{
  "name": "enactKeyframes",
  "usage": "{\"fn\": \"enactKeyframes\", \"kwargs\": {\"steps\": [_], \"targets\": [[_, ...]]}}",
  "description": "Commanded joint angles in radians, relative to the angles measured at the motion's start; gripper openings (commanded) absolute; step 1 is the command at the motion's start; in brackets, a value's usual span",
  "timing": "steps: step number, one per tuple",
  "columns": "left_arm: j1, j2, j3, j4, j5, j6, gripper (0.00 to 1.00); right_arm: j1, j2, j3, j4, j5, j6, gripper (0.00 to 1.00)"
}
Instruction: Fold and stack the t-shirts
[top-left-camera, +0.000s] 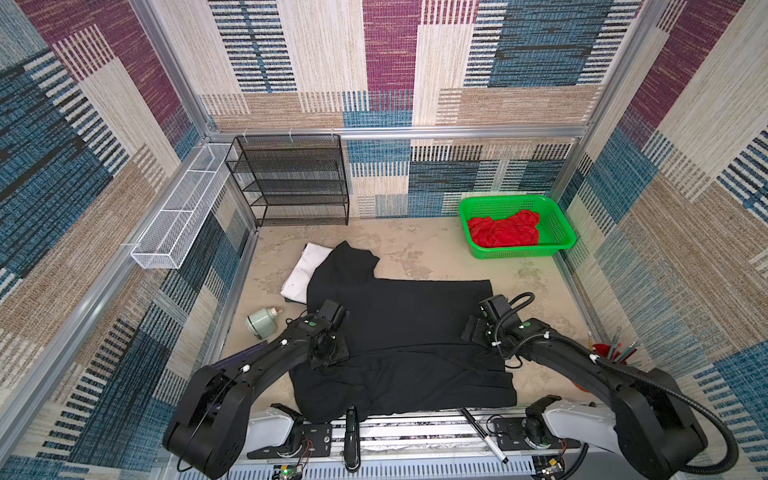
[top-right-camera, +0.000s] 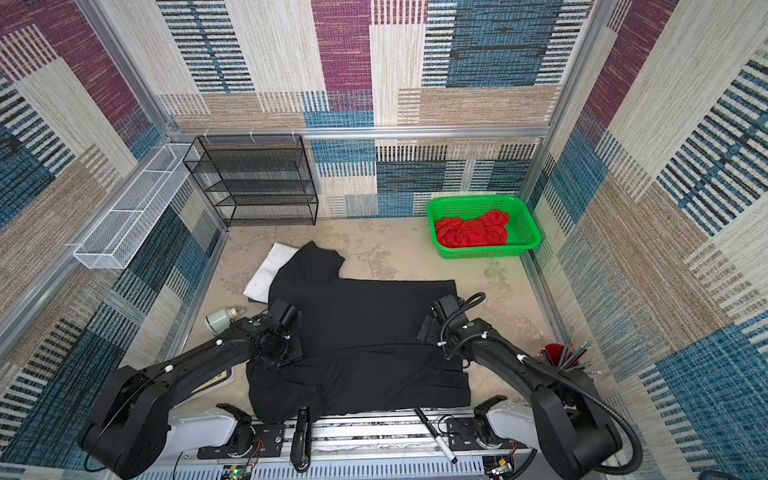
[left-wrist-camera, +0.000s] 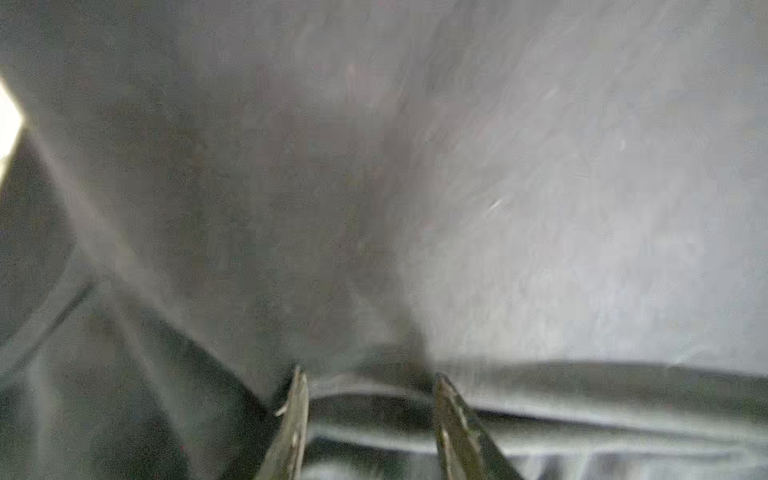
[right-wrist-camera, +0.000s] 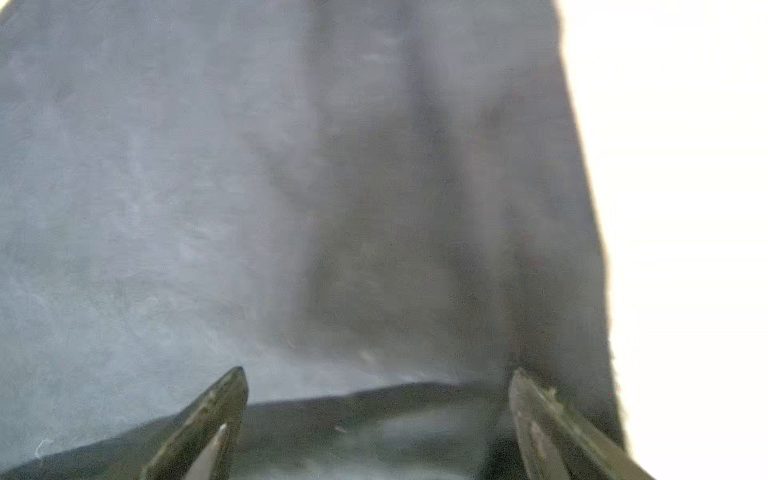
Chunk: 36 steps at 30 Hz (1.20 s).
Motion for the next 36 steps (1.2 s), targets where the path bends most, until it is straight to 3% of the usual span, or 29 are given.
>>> {"fn": "enactKeyframes", "kwargs": {"steps": [1,5,9,16,21,25,36], "targets": [[-0.002,-0.06,0.049,-0.078,0.002,0.04,0.51,-0.003,-0.025,0.061,-0.067,0.053,-0.017,0.99],[0.01,-0.039,0.218,-0.06,-0.1,0.189,0.53,-0.068,0.067,0.214,-0.022,0.07,-0.123,0.99],[0.075,0.093,0.435,-0.014,-0.15,0.331,0.53,-0.128,0.155,0.314,0.039,0.103,-0.208,0.99],[0.229,0.402,0.723,0.128,-0.068,0.457,0.51,-0.247,0.292,0.381,0.157,0.113,-0.335,1.0],[0.288,0.59,0.882,0.187,-0.018,0.457,0.43,-0.283,0.396,0.383,0.252,0.069,-0.362,0.77],[0.323,0.706,0.976,0.194,0.04,0.442,0.41,-0.301,0.497,0.416,0.284,0.069,-0.38,0.71],[0.332,0.763,0.977,0.224,0.046,0.437,0.42,-0.327,0.666,0.492,0.347,0.021,-0.398,0.45]]}}
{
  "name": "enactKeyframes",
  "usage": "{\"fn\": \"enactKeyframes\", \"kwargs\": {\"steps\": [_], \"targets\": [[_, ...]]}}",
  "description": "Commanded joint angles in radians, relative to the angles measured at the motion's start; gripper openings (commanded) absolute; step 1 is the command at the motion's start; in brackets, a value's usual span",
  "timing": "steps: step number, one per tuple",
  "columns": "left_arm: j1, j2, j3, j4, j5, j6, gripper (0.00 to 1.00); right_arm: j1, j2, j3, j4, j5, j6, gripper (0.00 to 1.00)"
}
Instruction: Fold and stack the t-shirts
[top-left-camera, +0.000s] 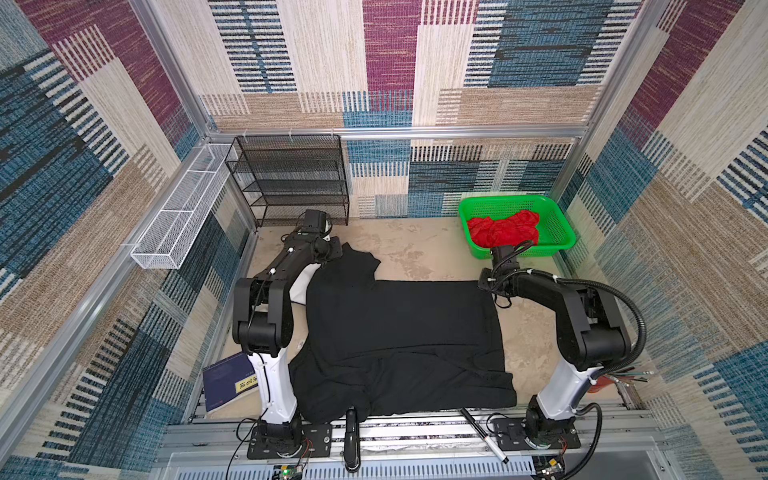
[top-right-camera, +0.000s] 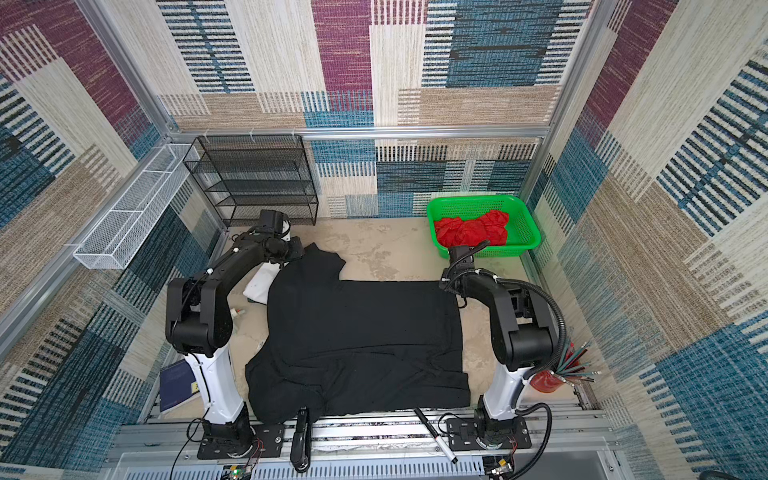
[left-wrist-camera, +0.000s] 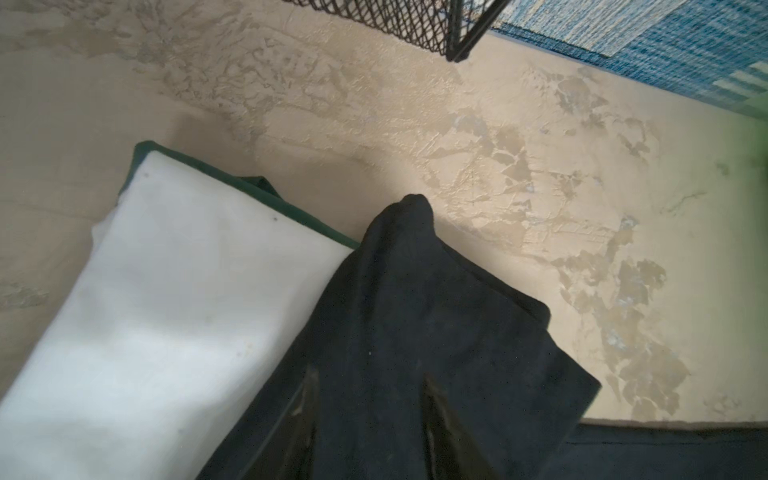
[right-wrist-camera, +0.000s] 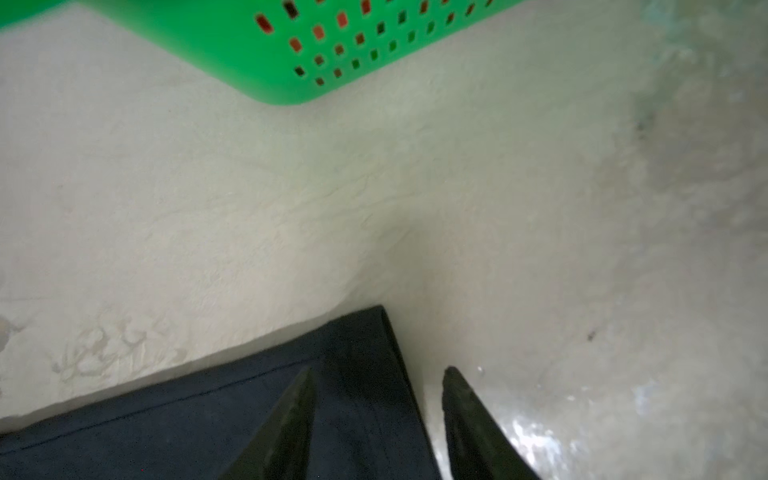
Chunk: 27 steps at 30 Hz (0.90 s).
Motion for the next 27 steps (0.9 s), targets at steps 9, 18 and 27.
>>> {"fn": "enactKeyframes", "kwargs": {"steps": [9,18,27], "targets": [[0.018,0.045,0.007,0.086,0.037,0.03,0.45,-0.001,0.075,0.049,0.043,-0.051,-0.024,0.17],[0.016,0.122,0.055,0.199,0.093,0.038,0.47,-0.001,0.014,0.03,0.038,-0.033,-0.04,0.0],[0.013,0.223,0.139,0.272,0.113,0.079,0.49,-0.001,-0.124,-0.014,-0.009,-0.025,-0.029,0.0]]}}
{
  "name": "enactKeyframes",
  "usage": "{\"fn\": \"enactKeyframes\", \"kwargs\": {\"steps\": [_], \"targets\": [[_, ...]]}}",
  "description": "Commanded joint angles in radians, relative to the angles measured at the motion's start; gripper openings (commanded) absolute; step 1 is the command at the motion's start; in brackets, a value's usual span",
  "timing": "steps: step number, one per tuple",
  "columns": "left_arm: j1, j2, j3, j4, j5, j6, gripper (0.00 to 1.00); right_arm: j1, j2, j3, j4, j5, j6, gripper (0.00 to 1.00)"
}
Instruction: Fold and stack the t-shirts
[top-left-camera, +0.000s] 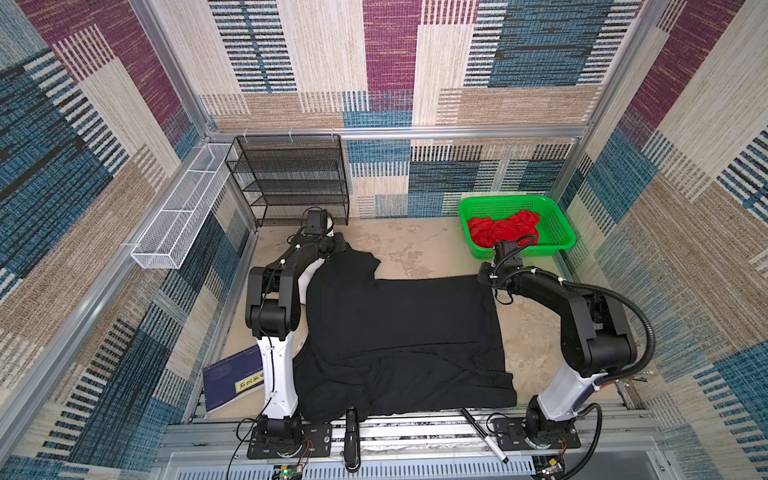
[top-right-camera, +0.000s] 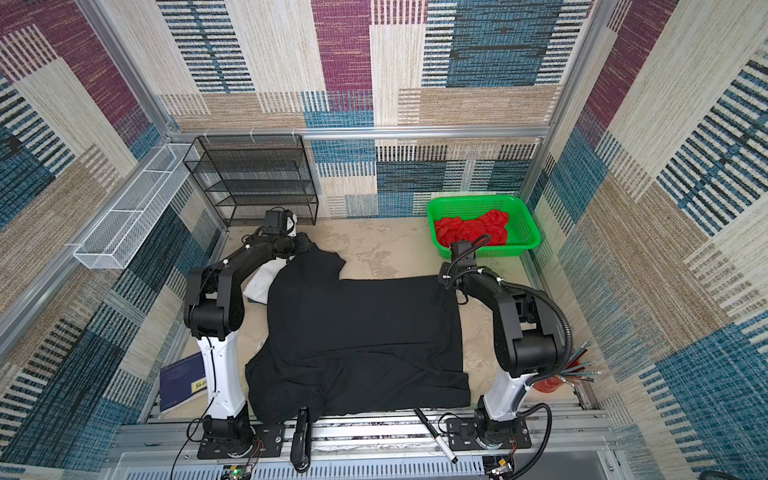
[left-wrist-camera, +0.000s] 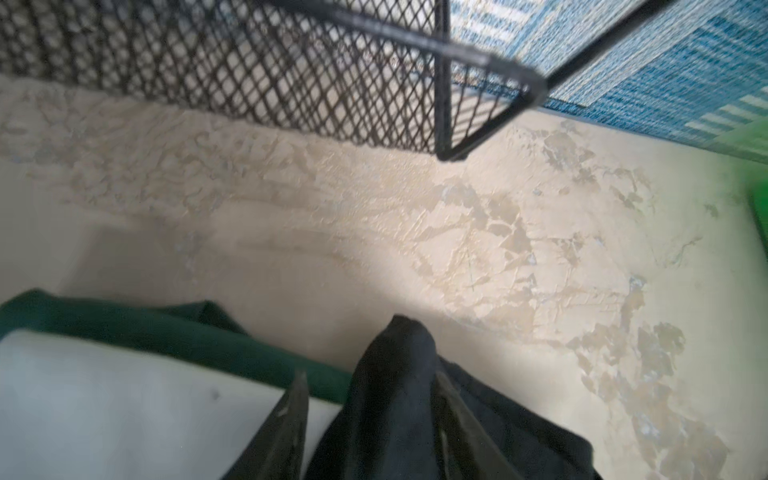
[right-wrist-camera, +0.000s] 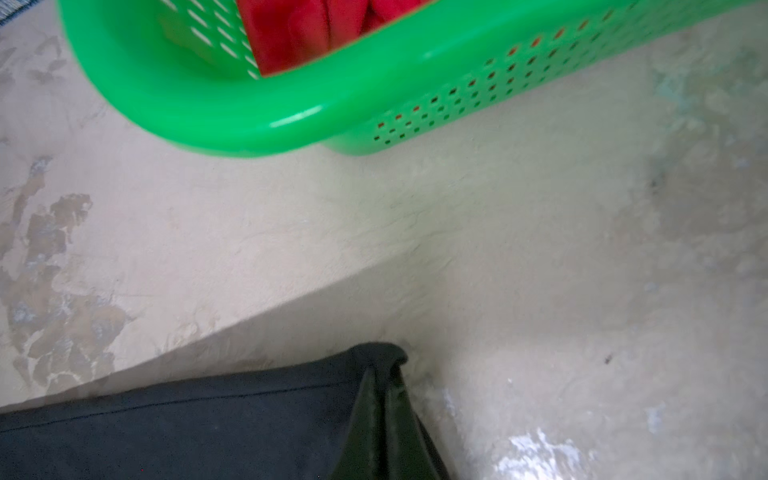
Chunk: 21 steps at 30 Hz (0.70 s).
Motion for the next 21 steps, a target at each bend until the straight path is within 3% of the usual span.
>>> {"fn": "enactKeyframes", "kwargs": {"steps": [1,9,12,18,21], "targets": [[-0.001,0.03,0.031,0.054,0.044,0.027,0.49,0.0,-0.051,-0.011,-0.019,0.017,0.004,0.0],[-0.015,0.098,0.087,0.049,0.052,0.006,0.47,0.0,-0.111,-0.026,-0.048,0.0,0.01,0.0],[-0.02,0.112,0.107,0.032,0.04,-0.002,0.37,0.0,-0.114,-0.03,-0.048,-0.007,0.012,0.0],[-0.021,0.075,0.074,0.069,0.024,-0.009,0.0,0.0,-0.116,-0.042,-0.045,-0.017,0.014,0.0],[-0.022,0.046,0.062,0.062,0.007,-0.008,0.0,0.0,-0.117,-0.045,-0.04,-0.024,0.013,0.0]]}}
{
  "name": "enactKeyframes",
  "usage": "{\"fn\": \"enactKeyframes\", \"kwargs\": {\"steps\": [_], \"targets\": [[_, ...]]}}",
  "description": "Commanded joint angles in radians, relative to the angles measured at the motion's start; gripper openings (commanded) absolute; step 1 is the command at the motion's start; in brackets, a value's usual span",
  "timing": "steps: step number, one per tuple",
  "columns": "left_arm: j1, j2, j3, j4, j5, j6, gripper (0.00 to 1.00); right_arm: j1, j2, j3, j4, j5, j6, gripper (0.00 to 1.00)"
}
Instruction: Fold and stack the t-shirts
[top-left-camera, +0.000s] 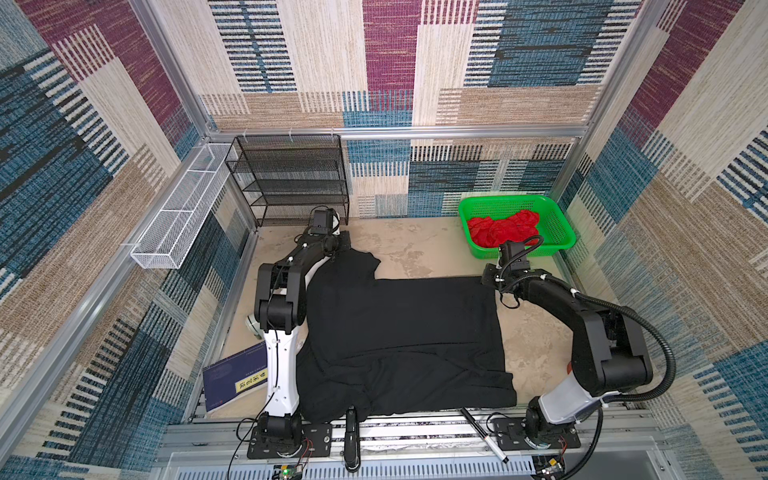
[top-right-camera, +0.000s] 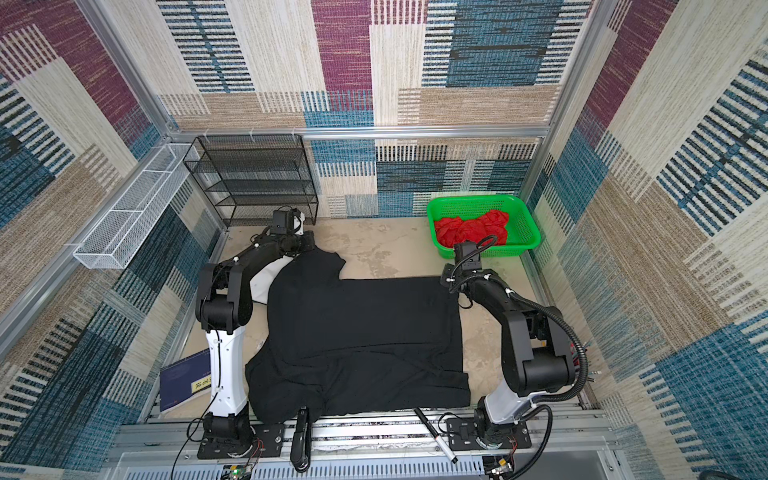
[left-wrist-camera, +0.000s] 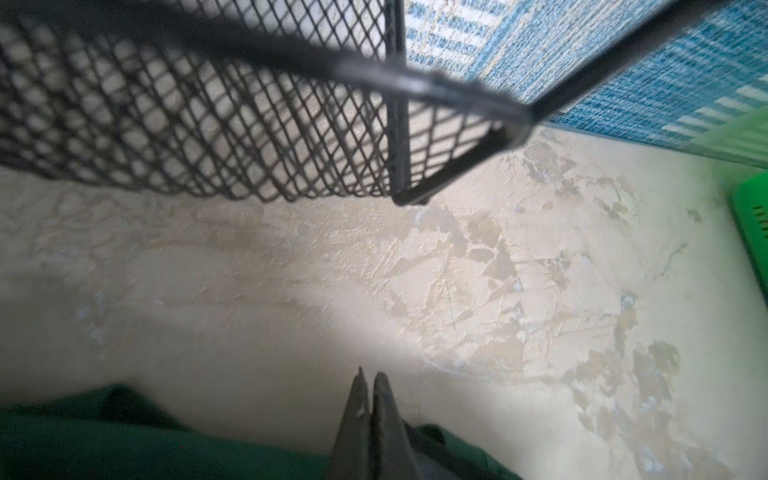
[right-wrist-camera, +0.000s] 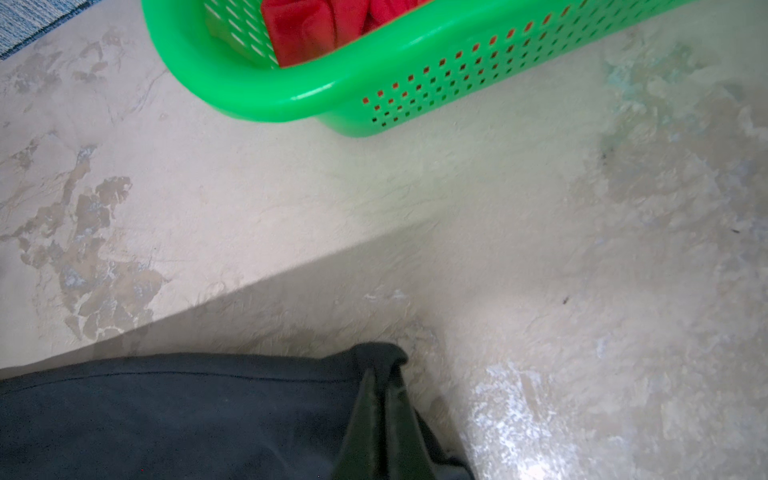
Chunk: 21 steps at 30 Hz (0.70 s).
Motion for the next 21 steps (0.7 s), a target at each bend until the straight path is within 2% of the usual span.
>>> {"fn": "enactKeyframes", "kwargs": {"steps": [1,5,12,16,21], "targets": [[-0.001,-0.043,-0.014,0.022,-0.028,0.0,0.0,0.0,-0.009,0.001,0.022,-0.016,0.005,0.0],[-0.001,-0.108,-0.051,0.027,-0.014,-0.004,0.0,0.0,0.003,0.037,0.027,-0.017,-0.004,0.0],[0.006,-0.263,-0.14,0.006,-0.021,-0.069,0.0,-0.004,0.087,0.219,-0.065,0.081,-0.038,0.0],[0.011,-0.368,-0.203,0.033,-0.02,-0.095,0.0,-0.023,0.086,0.246,-0.054,0.08,-0.053,0.0],[0.022,-0.433,-0.133,-0.018,-0.042,-0.075,0.0,-0.073,0.087,0.298,-0.046,0.072,-0.077,0.0]]}}
